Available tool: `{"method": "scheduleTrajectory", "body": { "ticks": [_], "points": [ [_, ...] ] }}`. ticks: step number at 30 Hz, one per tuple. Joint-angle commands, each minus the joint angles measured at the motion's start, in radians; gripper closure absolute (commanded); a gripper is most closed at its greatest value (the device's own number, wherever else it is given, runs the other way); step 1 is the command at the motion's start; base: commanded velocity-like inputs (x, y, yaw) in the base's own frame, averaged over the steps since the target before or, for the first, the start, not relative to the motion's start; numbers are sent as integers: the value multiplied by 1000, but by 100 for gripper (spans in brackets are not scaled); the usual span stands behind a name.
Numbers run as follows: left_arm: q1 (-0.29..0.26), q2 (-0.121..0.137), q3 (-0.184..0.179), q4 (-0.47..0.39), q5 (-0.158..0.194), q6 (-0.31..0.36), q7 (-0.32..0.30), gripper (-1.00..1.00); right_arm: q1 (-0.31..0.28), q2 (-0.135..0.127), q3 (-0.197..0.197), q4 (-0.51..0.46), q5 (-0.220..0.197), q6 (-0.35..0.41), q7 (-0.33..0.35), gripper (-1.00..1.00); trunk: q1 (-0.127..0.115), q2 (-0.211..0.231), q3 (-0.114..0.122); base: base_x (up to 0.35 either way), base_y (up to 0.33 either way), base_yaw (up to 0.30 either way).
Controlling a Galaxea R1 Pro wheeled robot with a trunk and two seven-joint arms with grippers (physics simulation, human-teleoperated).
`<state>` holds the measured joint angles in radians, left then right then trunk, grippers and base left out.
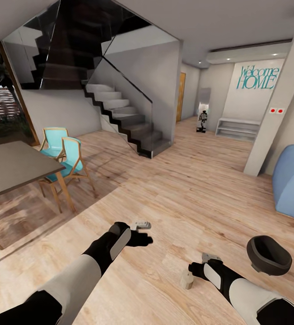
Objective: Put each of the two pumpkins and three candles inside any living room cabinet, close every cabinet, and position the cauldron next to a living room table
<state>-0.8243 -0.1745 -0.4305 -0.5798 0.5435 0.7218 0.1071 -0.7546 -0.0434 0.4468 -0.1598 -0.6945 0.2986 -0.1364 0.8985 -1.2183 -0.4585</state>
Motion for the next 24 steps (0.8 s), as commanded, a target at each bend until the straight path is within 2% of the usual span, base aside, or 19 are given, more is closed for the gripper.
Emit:
{"method": "scheduleTrajectory", "body": {
  "ticks": [1,9,20,24],
  "points": [
    [-1,0,-3,-1,11,-1,10,-100,0,-1,9,-4,-9,6,-8,-100,0,-1,-1,0,0,-4],
    [0,0,-3,-6,15,-12,7,-100,0,0,14,-4,-3,6,-8,-100,0,-1,-1,0,0,-1],
    [-1,0,-6,-35,16,-12,5,-100,0,0,16,-3,-1,10,16,-100,42,-78,-43,0,0,39],
    [-1,0,-6,-36,18,-11,6,-100,0,-1,14,-3,-2,55,20,-100,58,-106,-61,0,0,91]
  ]
}}
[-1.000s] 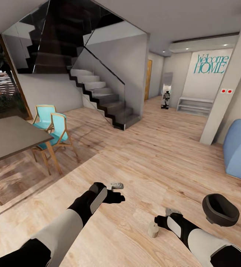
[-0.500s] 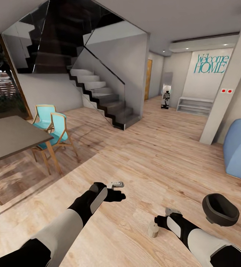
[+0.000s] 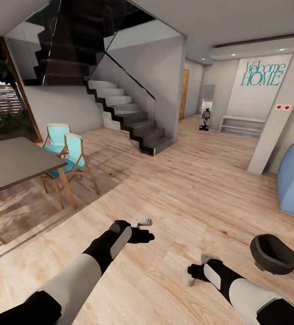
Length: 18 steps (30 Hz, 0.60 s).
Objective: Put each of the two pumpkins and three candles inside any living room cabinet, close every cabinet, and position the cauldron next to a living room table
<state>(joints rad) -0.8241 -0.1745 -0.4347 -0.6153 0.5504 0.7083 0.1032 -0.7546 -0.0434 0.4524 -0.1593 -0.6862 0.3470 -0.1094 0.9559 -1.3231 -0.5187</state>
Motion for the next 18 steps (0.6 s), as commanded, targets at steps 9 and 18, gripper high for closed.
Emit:
{"method": "scheduleTrajectory", "body": {
  "ticks": [9,18],
  "points": [
    [-1,0,-1,4,29,1,12,-100,0,-1,5,-3,-14,43,-6,-100,35,-64,-43,-13,-15,94],
    [-1,0,-1,5,31,0,12,-100,0,0,3,-3,-16,39,-4,-100,69,-127,-85,177,-146,46]
  ]
}}
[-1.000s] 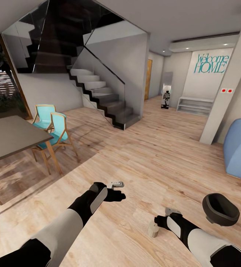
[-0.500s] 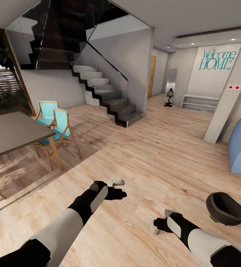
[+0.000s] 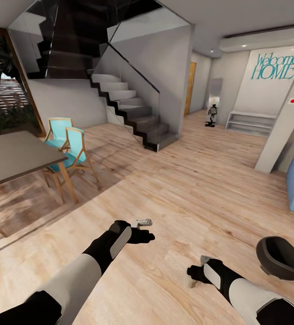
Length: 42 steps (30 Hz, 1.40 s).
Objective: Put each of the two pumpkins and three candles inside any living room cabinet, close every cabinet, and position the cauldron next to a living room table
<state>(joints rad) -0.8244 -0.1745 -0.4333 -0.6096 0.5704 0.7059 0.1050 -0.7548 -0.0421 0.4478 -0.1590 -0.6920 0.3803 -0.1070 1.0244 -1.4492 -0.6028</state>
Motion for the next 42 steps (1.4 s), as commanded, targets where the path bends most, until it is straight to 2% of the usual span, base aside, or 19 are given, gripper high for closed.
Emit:
{"method": "scheduleTrajectory", "body": {
  "ticks": [1,10,19,42],
  "points": [
    [-1,0,-3,-1,11,3,10,-100,0,-1,8,-4,-11,3,-7,-100,4,-8,-6,280,-213,3],
    [-1,0,-3,-1,11,3,10,-100,0,-1,8,-4,-11,2,-5,-100,39,-71,-48,272,-236,-47],
    [-1,0,-4,-1,11,3,11,-100,0,1,8,-4,-11,2,-5,-100,73,-134,-78,253,-241,-21],
    [-1,0,-2,-7,12,2,10,-100,0,2,12,-4,-10,0,-4,-100,162,-295,-162,12,-11,74]
  ]
}}
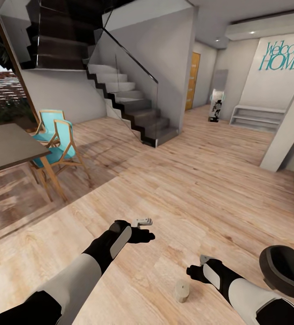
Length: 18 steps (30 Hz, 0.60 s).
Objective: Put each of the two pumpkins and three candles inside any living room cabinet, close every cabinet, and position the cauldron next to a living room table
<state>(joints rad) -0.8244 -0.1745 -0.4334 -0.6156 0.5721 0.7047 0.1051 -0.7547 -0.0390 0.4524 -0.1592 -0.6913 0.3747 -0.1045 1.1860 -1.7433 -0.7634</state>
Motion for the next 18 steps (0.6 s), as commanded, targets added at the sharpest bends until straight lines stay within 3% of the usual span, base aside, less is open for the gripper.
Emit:
{"method": "scheduleTrajectory", "body": {
  "ticks": [1,5,18],
  "points": [
    [-1,0,-2,-1,11,3,10,-100,0,-1,8,-3,-10,5,-7,-100,4,-8,-4,0,0,2],
    [0,0,-3,-1,11,3,10,-100,0,-1,9,-3,-10,5,-6,-100,19,-36,-17,0,0,69],
    [-1,0,-2,-2,11,3,8,-100,0,0,11,-3,-8,6,-6,-100,69,-127,-64,0,0,237]
  ]
}}
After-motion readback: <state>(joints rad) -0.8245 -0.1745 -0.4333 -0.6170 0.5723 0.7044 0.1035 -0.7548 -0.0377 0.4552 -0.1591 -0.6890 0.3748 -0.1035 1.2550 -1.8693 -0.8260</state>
